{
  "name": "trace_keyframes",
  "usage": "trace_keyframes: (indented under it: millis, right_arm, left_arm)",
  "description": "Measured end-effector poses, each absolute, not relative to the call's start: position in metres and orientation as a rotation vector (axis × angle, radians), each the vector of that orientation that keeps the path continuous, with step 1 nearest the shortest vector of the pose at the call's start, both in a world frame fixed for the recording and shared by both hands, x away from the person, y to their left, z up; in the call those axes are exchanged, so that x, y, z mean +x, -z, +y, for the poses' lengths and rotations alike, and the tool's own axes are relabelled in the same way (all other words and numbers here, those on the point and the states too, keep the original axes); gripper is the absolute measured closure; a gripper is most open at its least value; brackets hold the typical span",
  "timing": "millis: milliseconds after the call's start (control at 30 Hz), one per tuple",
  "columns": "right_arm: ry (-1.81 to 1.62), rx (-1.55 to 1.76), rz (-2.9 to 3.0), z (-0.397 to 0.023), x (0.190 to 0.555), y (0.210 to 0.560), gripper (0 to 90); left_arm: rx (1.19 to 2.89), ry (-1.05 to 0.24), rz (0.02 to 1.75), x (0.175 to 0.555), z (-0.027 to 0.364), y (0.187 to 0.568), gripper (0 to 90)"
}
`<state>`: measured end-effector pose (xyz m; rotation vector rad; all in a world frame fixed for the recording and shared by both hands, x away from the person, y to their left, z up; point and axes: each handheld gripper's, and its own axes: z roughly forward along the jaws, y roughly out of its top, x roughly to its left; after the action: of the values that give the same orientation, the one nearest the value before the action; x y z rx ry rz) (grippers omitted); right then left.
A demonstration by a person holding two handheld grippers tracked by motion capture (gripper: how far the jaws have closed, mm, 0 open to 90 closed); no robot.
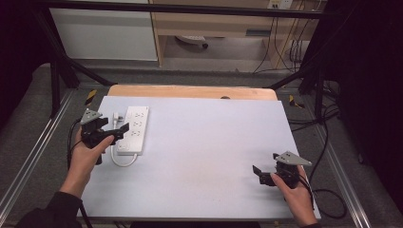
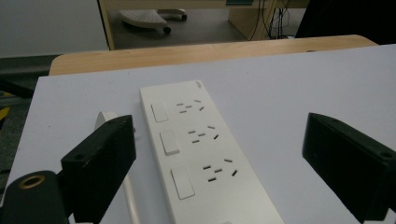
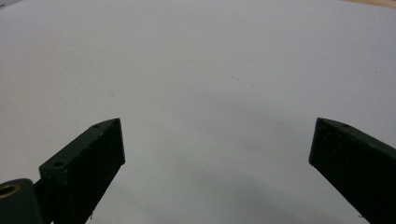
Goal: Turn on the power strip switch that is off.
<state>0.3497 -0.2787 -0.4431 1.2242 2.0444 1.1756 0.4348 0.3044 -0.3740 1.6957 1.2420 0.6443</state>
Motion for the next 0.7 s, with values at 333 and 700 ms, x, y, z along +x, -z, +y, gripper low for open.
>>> trace_keyframes:
  millis: [333,700]
  right_arm:
    - [-1.179,1.224,2.054,-0.278,0.350,0.443,4.2]
    - [-1.183,1.224,2.051,-0.277,0.350,0.443,4.1]
  left_arm:
    - [1.688,-0.662,1.238,0.443,0.302,0.368,10.1]
    - [1.665,-0.674,1.253,0.452,0.304,0.370,10.5]
